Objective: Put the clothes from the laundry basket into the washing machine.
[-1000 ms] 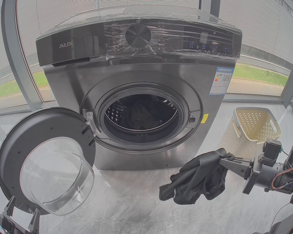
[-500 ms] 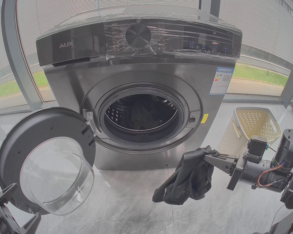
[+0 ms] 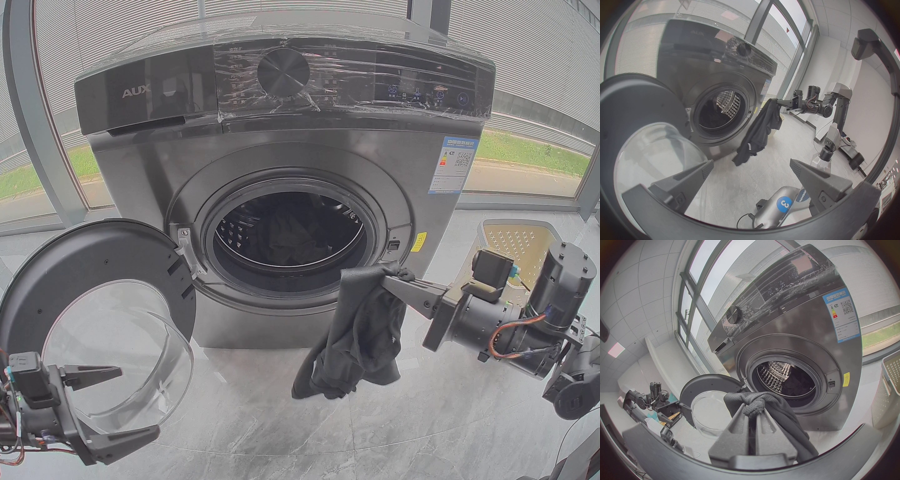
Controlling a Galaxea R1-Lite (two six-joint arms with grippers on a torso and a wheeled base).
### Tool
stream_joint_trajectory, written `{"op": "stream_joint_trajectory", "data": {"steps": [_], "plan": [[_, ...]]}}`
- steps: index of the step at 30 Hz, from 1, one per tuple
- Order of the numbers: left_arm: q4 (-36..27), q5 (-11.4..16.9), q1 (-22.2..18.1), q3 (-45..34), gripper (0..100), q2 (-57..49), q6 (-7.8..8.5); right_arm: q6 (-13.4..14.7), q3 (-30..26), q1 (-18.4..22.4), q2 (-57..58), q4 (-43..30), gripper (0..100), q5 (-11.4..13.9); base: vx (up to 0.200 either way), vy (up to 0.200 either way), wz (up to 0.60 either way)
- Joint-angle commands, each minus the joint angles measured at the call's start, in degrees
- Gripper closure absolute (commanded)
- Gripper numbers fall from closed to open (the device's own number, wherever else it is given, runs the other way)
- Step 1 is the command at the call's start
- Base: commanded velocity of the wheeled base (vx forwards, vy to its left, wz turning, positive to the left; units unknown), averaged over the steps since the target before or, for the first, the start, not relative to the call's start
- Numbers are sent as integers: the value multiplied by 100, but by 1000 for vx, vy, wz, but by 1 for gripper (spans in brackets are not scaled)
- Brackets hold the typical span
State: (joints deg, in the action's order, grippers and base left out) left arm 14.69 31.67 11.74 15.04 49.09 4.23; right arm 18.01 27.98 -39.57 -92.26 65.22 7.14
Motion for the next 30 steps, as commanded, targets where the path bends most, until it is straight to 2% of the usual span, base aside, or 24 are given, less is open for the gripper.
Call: {"op": "stream_joint_trajectory", "data": {"steps": [1,4,6,8,9,10,12,13,15,16,19,26,30], "plan": [[1133,-372,891,130,0,2131,-63,133,507,-279,-855,298,100,-398,0,0,0],[2012,-522,1023,130,0,2878,-89,133,665,-323,-1057,325,100,-732,0,0,0],[2600,-697,1094,166,0,3317,-177,133,815,-332,-1172,325,100,-952,0,0,0],[3172,-996,1190,218,0,3748,-291,133,946,-332,-1268,316,100,-1057,0,0,0],[3251,-1040,1208,227,0,3810,-309,133,964,-332,-1277,316,100,-1057,0,0,0],[3637,-1260,1313,253,0,4091,-397,133,1052,-341,-1312,290,100,-1066,0,0,0],[3901,-1392,1392,253,0,4267,-458,142,1149,-341,-1356,254,100,-1092,0,0,0],[4042,-1444,1463,253,0,4381,-476,133,1254,-341,-1418,272,100,-1189,0,0,0],[4059,-1444,1498,262,0,4416,-476,133,1298,-341,-1444,263,100,-1242,0,0,0],[4103,-1506,1630,324,0,4601,-502,133,1491,-332,-1523,272,100,-1382,0,0,0],[4103,-1629,1735,456,0,4759,-511,133,1588,-341,-1576,263,100,-1400,0,0,0],[4103,-1559,1876,667,0,5137,-520,142,1614,-350,-1629,307,100,-1426,0,0,0],[4112,-1576,2025,939,0,5523,-669,142,1597,-358,-1620,316,100,-1426,0,0,0]]}}
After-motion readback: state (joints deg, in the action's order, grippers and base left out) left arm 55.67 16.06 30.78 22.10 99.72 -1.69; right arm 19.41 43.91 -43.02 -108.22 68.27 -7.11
